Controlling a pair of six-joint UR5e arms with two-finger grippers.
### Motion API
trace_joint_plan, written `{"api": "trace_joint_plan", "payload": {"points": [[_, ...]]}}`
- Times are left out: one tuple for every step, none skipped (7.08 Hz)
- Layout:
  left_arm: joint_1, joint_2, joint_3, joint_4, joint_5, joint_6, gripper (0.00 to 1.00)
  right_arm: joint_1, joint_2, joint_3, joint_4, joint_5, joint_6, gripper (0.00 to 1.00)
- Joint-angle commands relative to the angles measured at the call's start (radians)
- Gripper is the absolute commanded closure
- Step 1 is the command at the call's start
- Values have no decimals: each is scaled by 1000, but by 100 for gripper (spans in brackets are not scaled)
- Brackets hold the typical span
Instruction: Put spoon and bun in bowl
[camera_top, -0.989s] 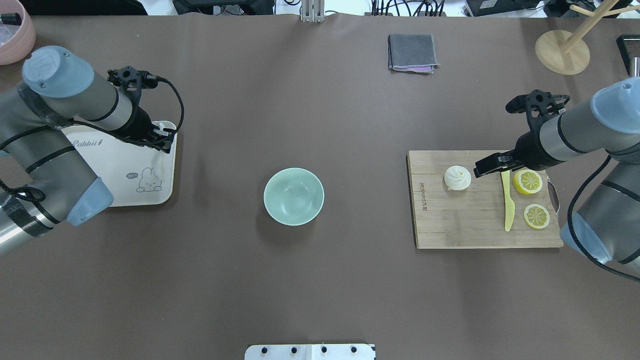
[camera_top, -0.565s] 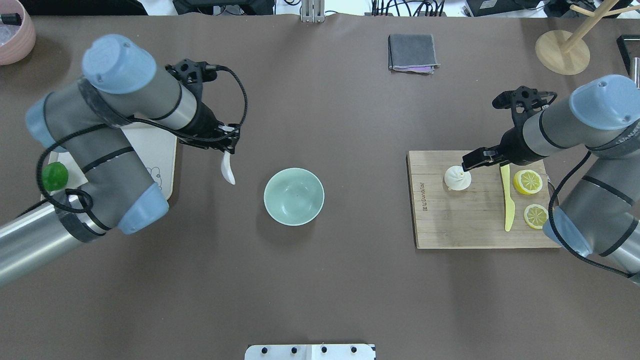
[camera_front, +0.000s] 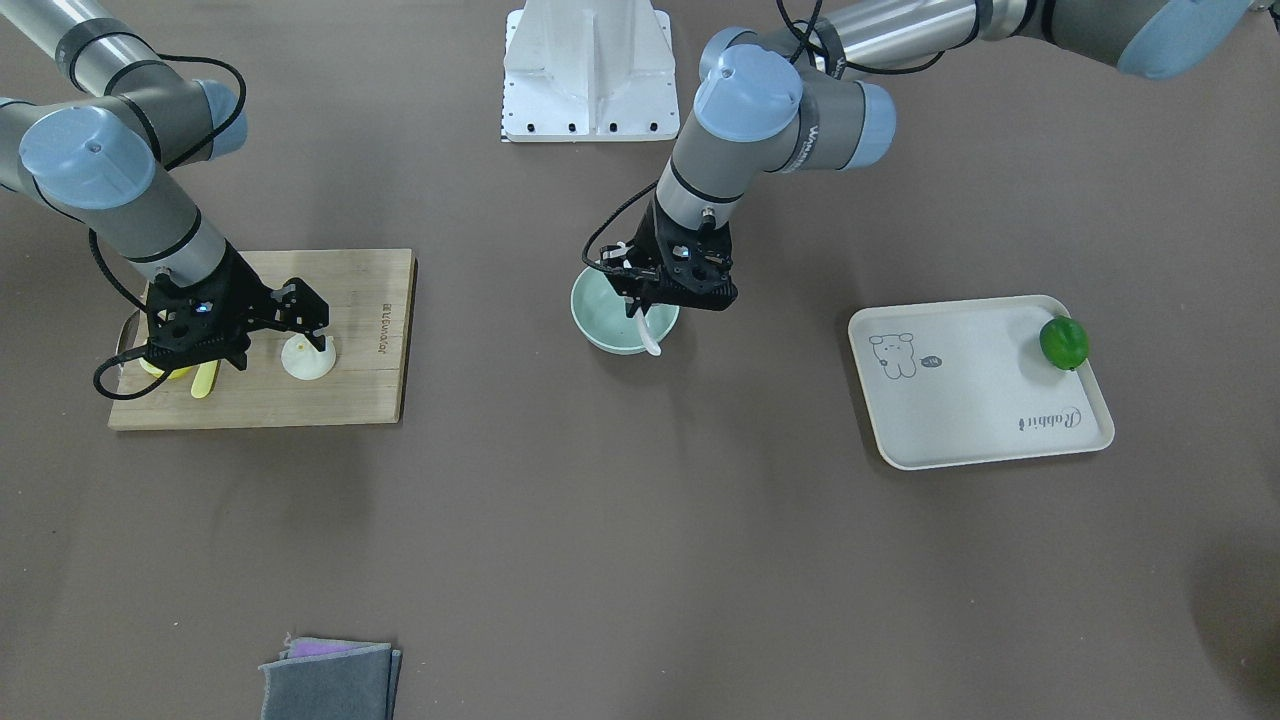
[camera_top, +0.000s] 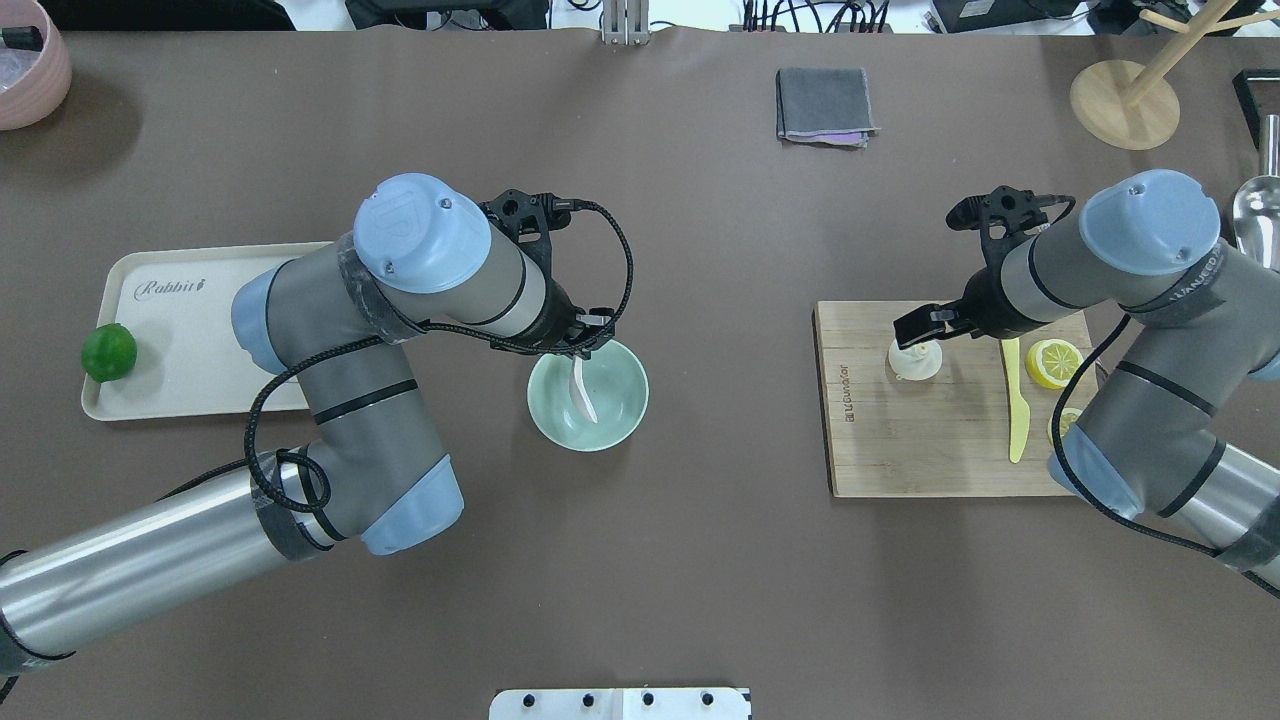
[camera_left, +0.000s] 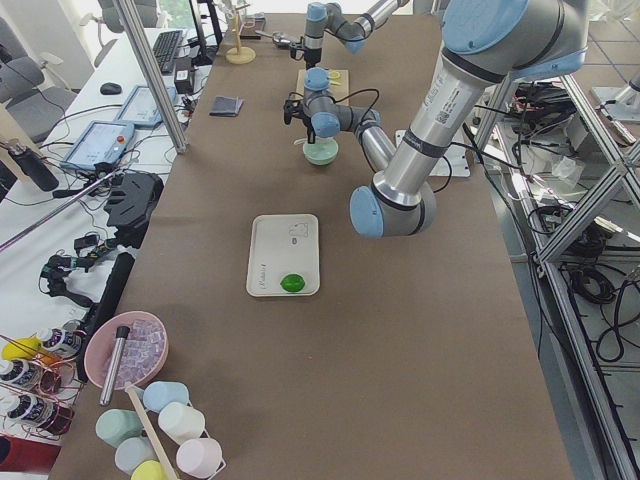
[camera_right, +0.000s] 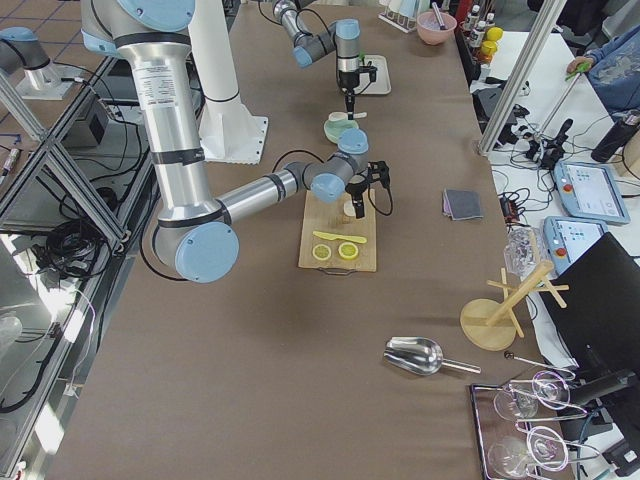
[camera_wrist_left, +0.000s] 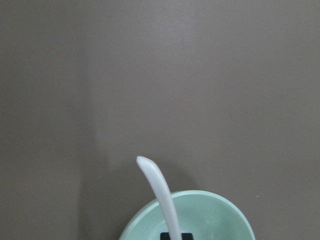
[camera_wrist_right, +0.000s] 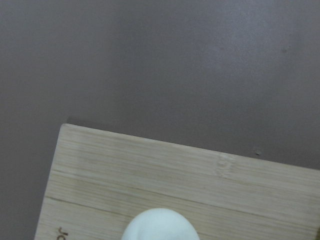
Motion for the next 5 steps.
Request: {"api": "trace_joint_plan", "payload": {"points": [[4,2,30,-44,9,4,100,-19,1,-4,0,-7,9,3],[3,1,31,-44,9,4,54,-20,1,-6,0,-7,11,9],[3,-1,30,-43,9,4,14,-23,3,-6,0,-12,27,24],[-3,-1,22,-43,9,4,3,-25,6,-6,0,-12,43,55],[-12,-1,16,-40,7,4,3,-25,7,-4,0,-12,43,89]]}}
